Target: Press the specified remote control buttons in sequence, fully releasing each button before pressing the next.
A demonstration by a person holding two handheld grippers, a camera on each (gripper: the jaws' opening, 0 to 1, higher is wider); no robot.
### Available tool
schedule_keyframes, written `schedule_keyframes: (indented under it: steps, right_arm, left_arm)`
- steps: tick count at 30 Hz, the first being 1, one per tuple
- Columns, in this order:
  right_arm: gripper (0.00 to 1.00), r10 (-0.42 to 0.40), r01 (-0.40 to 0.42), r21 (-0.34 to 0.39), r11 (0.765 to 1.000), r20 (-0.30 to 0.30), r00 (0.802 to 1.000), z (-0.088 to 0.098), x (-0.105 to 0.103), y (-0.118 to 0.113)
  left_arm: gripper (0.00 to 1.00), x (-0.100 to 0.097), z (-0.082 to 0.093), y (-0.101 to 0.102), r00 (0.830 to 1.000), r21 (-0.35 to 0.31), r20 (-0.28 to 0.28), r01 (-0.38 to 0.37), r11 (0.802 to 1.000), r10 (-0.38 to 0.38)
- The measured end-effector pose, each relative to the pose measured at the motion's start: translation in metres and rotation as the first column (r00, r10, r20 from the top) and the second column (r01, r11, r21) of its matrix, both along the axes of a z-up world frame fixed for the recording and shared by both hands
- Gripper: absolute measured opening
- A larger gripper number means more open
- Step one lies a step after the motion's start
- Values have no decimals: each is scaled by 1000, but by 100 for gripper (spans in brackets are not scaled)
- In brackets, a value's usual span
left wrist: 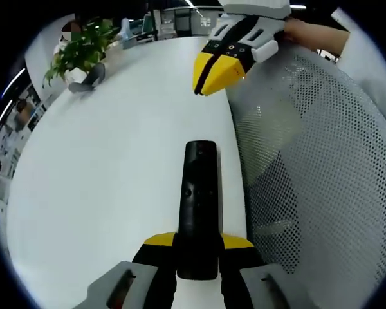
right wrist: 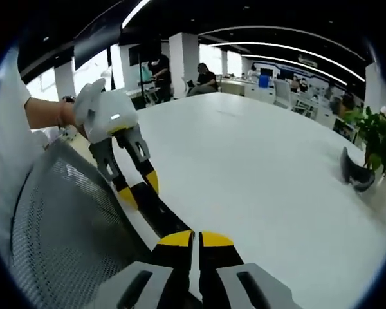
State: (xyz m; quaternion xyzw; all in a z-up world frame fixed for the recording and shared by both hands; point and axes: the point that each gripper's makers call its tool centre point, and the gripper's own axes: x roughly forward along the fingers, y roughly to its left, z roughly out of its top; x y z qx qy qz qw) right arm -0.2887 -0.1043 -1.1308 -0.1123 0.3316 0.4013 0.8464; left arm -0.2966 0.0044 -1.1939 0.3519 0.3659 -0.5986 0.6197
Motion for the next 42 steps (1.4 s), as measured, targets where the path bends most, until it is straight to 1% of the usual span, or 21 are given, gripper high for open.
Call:
schedule_keyframes:
  steps: [2, 5, 9, 11, 13, 16, 19, 20, 22, 23, 25, 27, 28, 29, 30, 31, 34, 36, 38, 40, 42]
  right_arm:
    - [0, 13, -13, 3, 1000, -16, 1000, -1, -3, 2]
    - [0, 41, -40, 21, 999, -67, 997, -4, -9, 7]
    - [0, 62, -60, 24, 998, -109, 992, -7, -13, 11]
    - [0, 77, -77, 10, 997, -117, 990, -8, -14, 13]
    - [0, 105, -109, -31, 994, -121, 987, -12, -15, 14]
    - [0, 161, -174, -96, 980, -131, 978, -20, -16, 18]
    - [0, 230, -250, -131, 959, -150, 962, -30, -20, 24]
    - [0, 246, -272, -158, 949, -167, 955, -36, -21, 25]
    - [0, 276, -306, -203, 930, -166, 947, -42, -20, 23]
    - [0, 276, -307, -219, 926, -159, 948, -44, -17, 24]
    - [0, 280, -310, -210, 927, -162, 946, -45, -15, 26]
    - [0, 280, -314, -207, 926, -180, 943, -48, -15, 27]
    - [0, 285, -325, -227, 918, -191, 939, -52, -16, 25]
    - [0, 304, -339, -218, 915, -179, 936, -48, -15, 26]
    - [0, 290, -329, -226, 917, -187, 939, -49, -15, 25]
    - [0, 298, -338, -231, 912, -190, 935, -49, -15, 25]
    - [0, 334, -382, -276, 882, -206, 920, -50, -16, 25]
    - [0, 337, -406, -321, 856, -250, 908, -51, -17, 24]
    - [0, 347, -442, -356, 823, -300, 889, -52, -18, 24]
    - [0, 343, -458, -373, 807, -336, 877, -52, -17, 25]
    - [0, 370, -485, -384, 786, -337, 866, -53, -17, 26]
  left_arm:
    - [23, 0, 0, 0, 1000, -35, 5, 1, 999, -1]
    - [23, -2, 1, 0, 1000, -104, 10, -6, 995, 7]
    - [23, -5, 2, -1, 1000, -168, 11, -7, 986, 9]
    - [23, -7, 3, -1, 1000, -190, 21, 1, 982, 3]
    - [24, -7, 3, -1, 1000, -213, 19, -12, 977, 16]
    - [24, -9, 3, -2, 999, -243, 19, -31, 970, 37]
    - [24, -11, 4, -3, 998, -247, 10, -60, 967, 64]
    - [24, -12, 4, -4, 997, -248, 12, -67, 966, 72]
    - [24, -14, 4, -4, 997, -255, 15, -72, 964, 78]
    - [24, -15, 4, -4, 997, -258, 13, -74, 963, 80]
    - [24, -15, 4, -5, 997, -259, 13, -72, 963, 78]
    - [24, -15, 4, -5, 997, -260, 11, -72, 963, 77]
    - [24, -15, 4, -4, 997, -264, 10, -72, 962, 77]
    - [24, -15, 5, -4, 997, -270, 9, -72, 960, 78]
    - [24, -15, 5, -4, 997, -272, 9, -73, 960, 79]
    - [24, -15, 5, -4, 997, -279, 9, -73, 958, 79]
    - [24, -14, 3, -4, 997, -285, 5, -76, 955, 81]
    - [24, -14, 3, -4, 996, -289, 0, -84, 954, 88]
    - [25, -14, 4, -6, 996, -294, -6, -91, 951, 94]
    - [25, -14, 4, -6, 993, -294, -25, -116, 949, 114]
    - [25, -13, 5, -6, 992, -294, -40, -127, 947, 120]
